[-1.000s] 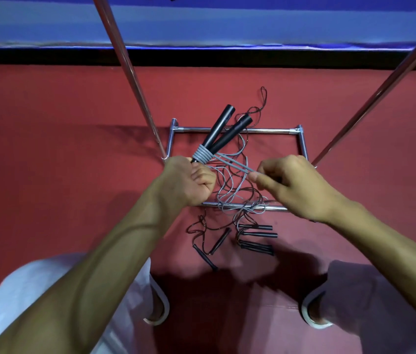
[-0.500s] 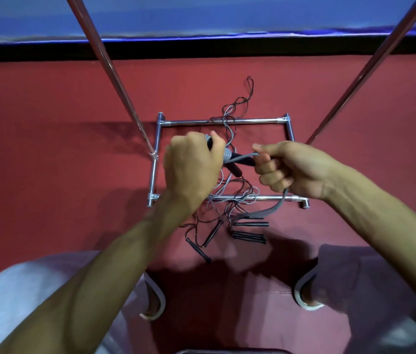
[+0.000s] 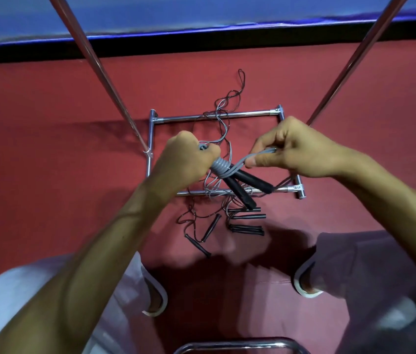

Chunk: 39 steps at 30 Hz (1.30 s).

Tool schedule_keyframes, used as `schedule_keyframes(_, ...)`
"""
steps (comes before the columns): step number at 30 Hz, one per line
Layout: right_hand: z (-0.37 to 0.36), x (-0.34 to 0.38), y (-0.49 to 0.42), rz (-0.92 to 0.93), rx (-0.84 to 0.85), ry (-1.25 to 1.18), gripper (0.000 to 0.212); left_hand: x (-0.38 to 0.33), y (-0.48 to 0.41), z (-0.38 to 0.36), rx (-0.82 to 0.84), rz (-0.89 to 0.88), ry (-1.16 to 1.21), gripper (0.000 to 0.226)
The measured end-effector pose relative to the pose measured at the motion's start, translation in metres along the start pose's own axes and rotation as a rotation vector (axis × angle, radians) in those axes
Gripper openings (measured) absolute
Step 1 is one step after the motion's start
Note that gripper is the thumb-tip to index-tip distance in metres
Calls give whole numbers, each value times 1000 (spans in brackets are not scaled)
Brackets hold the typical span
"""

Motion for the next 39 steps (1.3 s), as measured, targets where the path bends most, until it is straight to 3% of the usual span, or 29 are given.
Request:
schedule_keyframes(3,-6,-5,-3,-3,24,-111,32,1,1,-7,118,-25,121,47)
schedule_keyframes(8,-24,-14,-14,58,22,-457,30,-6,3,-21,260,-199,337,40)
schedule_keyframes(15,-32,-19,-14,84,-127,-573,29,-10,13,-20,145,-305,317,42)
schedule_keyframes(19,-42,-17,-19,-14,16,-540,32,-14,25,-14,11,-373,232,51)
schedule_keyframes(22,-34,-6,-20,-22,-39,-350,42,-13,26,-9,-41,-383,235,51)
schedule_keyframes(27,-12,14,-6,1,-324,291,47,-10,18,-23,-5,-313,369,46)
schedule_keyframes(34,-13,22,-5,-19,-332,522,44,-19,24,-17,-68,-407,23,50)
schedule_keyframes(39,-24,27,-5,-28,-266,659,39,-15,23,-18,16,-484,-7,46)
Point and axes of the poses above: each hand's wrist, its own y-axis away from the middle knuckle, its own z-axis out of the back of the hand, x = y × z, the point moved 7 cm from there along -y, towards the middle knuckle, and after that the axes turned 14 degrees about x, right-handed, at the moved point
